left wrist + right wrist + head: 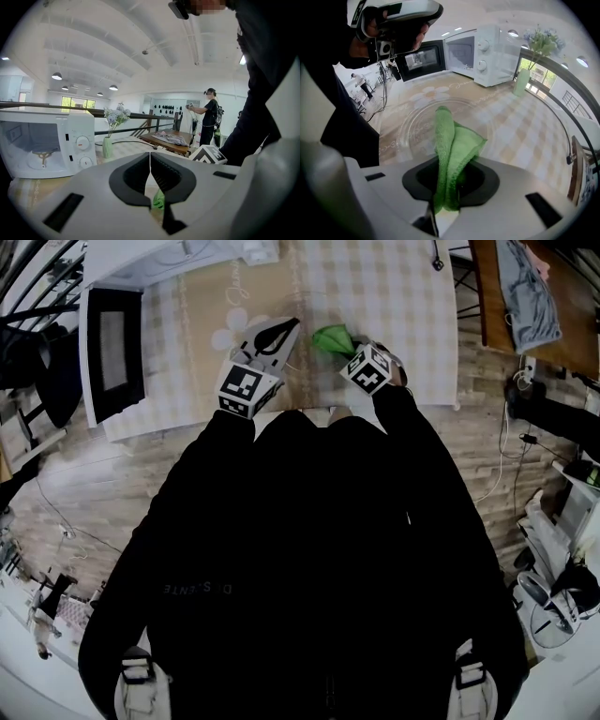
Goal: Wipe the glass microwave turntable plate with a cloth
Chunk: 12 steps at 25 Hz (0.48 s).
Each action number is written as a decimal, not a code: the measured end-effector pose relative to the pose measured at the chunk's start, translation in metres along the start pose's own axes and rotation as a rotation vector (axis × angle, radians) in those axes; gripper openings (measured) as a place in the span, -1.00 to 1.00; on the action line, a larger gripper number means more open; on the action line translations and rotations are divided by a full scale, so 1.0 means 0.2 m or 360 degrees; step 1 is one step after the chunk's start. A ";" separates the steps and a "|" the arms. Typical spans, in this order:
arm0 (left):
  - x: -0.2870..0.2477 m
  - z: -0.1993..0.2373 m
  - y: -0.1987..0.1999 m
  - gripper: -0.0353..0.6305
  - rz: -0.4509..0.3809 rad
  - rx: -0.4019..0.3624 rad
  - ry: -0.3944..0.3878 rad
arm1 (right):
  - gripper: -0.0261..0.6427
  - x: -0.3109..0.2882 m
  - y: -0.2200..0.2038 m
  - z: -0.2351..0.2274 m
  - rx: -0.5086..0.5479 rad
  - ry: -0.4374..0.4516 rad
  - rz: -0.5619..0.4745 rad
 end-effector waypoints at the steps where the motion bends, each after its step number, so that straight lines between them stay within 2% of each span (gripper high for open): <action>1: 0.00 -0.01 0.00 -0.83 0.0001 -0.0001 -0.0001 | -0.66 0.01 -0.02 -0.01 -0.0012 -0.0010 0.0000; 12: 0.05 -0.01 -0.02 -0.83 0.0013 -0.0007 0.0045 | -0.66 0.11 -0.21 -0.13 -0.0174 -0.0106 0.0005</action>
Point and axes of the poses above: the fingertips, and each gripper's own axes: x backward along the fingers, z to its left, y out of its top, the point moved 7 cm from there along x, backward along the fingers, and after that the axes turned 3 degrees about -y, right-handed, at the moved point
